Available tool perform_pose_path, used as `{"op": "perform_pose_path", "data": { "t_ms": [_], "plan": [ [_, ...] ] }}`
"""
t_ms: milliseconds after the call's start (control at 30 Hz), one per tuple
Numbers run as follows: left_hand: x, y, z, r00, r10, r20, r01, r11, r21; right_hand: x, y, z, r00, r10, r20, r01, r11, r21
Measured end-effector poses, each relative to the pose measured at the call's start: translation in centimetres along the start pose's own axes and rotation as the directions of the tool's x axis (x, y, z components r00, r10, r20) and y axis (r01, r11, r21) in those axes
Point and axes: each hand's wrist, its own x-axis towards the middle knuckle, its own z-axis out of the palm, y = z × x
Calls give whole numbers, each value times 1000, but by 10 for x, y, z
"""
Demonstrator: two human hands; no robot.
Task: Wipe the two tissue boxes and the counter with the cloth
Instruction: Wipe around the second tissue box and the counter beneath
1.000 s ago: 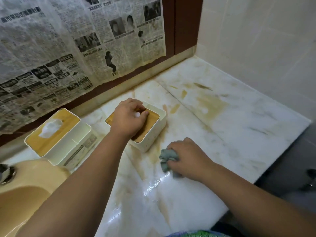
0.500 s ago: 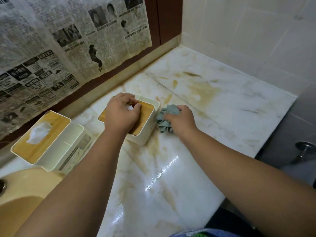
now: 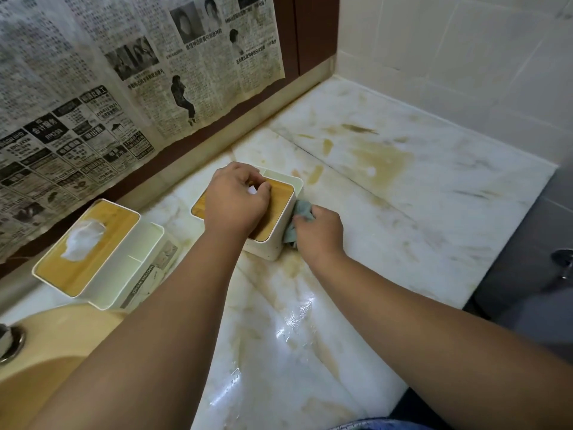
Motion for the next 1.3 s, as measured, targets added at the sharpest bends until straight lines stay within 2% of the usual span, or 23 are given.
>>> {"op": "perform_pose_path", "data": {
  "t_ms": [300,467,633,767,867,1033,1300],
  "plan": [
    [0,-1,1,1000,10,-12,-10,1000,0,-46,3,-7,990,7,137,-25,992,125],
    [0,-1,1,1000,9,-1,-9,1000,0,-34,-12,-14,995,-82,61,69,979,190],
    [0,-1,1,1000,19,0,-19,1000,2,6,-12,-10,1000,-5,-29,10,987,158],
    [0,-2,2,1000,17,-5,-17,1000,7,4,-5,-4,999,19,-27,-16,990,138],
    [1,-3,4,1000,6,-5,-6,1000,7,-22,11,1,1000,-5,30,2,993,121],
    [1,-2,3,1000,16,-11,-16,1000,10,-53,34,11,971,135,199,-170,970,173],
    [0,-1,2,1000,3,-7,-3,1000,5,-2,6,-1,963,246,113,-266,938,222]
  ]
}}
